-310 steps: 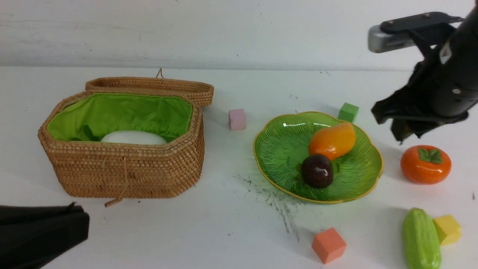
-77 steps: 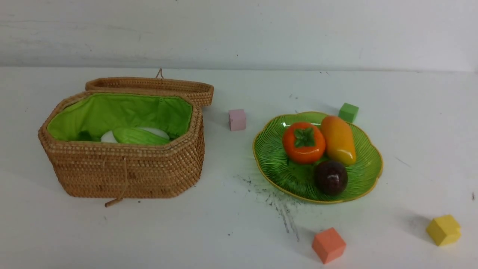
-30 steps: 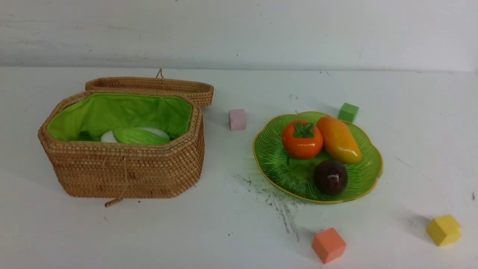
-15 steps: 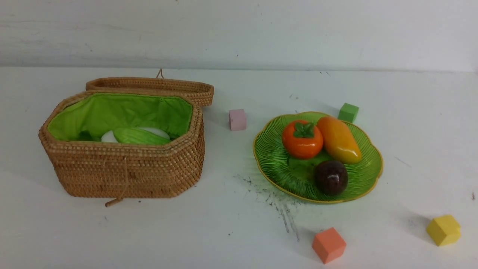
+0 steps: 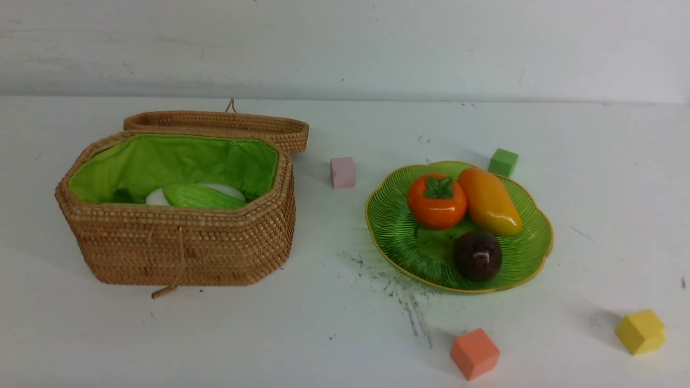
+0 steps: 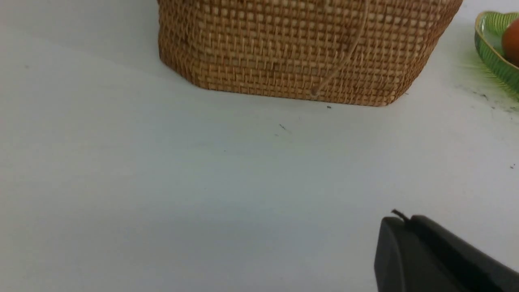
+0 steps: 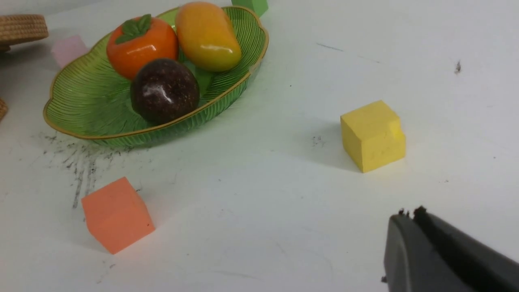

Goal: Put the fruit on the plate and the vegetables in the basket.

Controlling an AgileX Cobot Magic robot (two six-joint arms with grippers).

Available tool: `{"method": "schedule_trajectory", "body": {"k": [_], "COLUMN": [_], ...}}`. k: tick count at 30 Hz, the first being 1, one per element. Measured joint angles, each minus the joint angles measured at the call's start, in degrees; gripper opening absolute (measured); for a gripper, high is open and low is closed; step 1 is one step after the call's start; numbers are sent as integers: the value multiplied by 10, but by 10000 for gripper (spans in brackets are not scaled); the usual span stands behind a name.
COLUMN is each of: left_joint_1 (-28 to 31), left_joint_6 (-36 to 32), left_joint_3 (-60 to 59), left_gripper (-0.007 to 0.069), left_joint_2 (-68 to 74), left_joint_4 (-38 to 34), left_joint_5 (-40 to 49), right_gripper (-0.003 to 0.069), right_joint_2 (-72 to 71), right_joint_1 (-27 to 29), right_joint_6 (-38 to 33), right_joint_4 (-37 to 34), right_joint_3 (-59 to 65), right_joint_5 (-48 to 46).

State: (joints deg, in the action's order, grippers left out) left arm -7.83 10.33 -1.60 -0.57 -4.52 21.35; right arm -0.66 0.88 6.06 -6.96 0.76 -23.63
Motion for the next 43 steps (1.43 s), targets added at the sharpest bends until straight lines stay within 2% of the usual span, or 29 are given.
{"method": "schedule_trajectory", "body": {"k": [43], "left_joint_1": [0], "left_joint_6": [2], "left_joint_3": [-1], "left_gripper": [-4], "left_joint_2": [0], "left_joint_4": [-8], "left_joint_5": [-2], "right_gripper": [52], "right_joint_2": [0], "right_joint_1": [0], "right_joint_6": [1], "right_joint_4": [0], "right_joint_3": [0], "right_joint_5": [0]}}
